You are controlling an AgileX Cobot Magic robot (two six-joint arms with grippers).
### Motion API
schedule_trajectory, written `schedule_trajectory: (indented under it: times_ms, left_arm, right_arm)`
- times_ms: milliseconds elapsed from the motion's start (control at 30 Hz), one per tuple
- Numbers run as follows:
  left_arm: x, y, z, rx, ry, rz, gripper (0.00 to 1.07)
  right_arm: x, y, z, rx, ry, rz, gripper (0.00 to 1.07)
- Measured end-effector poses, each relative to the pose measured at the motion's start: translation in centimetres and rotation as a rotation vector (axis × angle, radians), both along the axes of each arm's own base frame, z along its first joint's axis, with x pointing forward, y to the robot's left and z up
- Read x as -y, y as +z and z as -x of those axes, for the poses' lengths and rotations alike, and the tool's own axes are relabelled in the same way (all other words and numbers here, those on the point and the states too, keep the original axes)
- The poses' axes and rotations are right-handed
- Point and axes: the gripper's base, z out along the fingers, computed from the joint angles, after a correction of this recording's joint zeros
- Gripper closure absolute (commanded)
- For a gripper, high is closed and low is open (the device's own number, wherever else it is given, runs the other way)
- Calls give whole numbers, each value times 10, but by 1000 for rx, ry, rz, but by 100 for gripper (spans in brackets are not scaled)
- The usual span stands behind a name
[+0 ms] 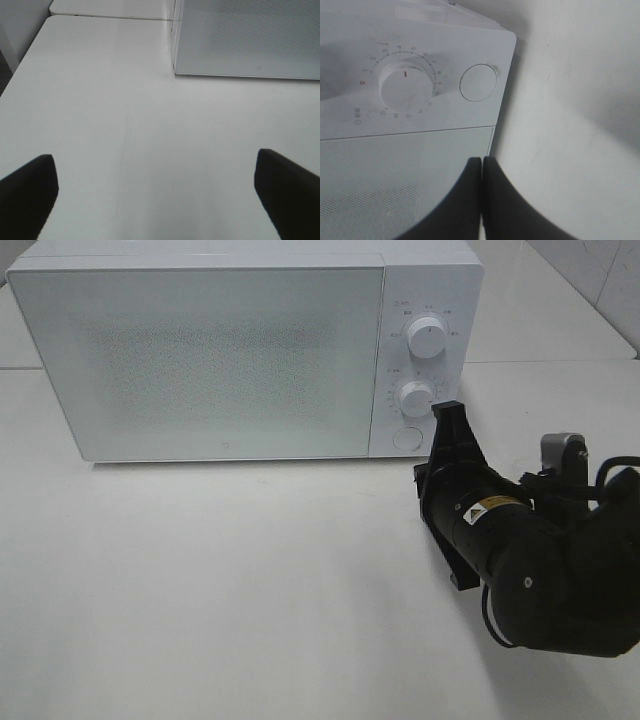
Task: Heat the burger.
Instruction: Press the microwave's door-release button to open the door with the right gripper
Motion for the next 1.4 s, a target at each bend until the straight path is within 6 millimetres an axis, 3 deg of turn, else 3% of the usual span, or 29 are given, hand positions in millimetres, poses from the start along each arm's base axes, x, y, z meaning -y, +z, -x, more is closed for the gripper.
schedule_trajectory:
  times_ms: [633, 867, 1400]
  left_arm:
    - [0, 0, 0, 0, 0, 0, 6]
    - [0, 0, 0, 0, 0, 0, 6]
    - [0, 0, 0, 0, 0, 0, 6]
  right_arm:
    - [0, -19, -57, 25, -75, -65, 107]
    - [-4, -33, -65, 8, -88, -102, 107]
    - [-4, -37, -84, 31, -99, -114, 107]
